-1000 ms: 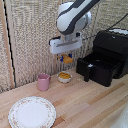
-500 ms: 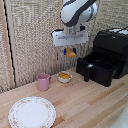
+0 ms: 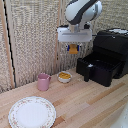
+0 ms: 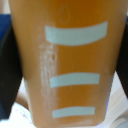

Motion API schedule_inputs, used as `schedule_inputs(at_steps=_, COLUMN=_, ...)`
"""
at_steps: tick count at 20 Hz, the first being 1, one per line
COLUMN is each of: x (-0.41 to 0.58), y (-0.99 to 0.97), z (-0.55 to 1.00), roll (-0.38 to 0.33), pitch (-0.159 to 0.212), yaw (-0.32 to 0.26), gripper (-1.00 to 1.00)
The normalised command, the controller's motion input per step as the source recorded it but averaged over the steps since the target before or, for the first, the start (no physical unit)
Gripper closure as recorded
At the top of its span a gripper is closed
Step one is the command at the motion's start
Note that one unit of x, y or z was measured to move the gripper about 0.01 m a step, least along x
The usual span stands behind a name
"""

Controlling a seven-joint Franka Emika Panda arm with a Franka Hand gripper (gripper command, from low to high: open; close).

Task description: Extend the gripper towards the air fryer handle. Grasp the air fryer handle and pull it to open the air fryer. Release the air fryer handle and move the gripper to the bread. Grasp the bread with the gripper and move it to the air fryer basket. Release the bread inside the air fryer and retract the gripper.

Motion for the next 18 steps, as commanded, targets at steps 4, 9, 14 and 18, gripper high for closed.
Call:
schedule_inputs(at_steps=4, x=0.243, y=-0.57, z=0.28, roll=0.0, pitch=-0.018, yaw=-0.208, gripper=1.0)
schedule_inputs(at_steps=9, x=0.159, y=-0.64, z=0.24, roll=0.0, pitch=-0.012, yaw=-0.194, gripper=1.0)
schedule_inputs(at_steps=14, x=0.12, y=-0.73, z=0.2, roll=0.003, pitch=-0.004, yaw=-0.163, gripper=1.0)
schedule_inputs(at_steps=18, x=0.004, y=-0.79, z=0.04, roll=0.011, pitch=0.0, yaw=-0.145, gripper=1.0)
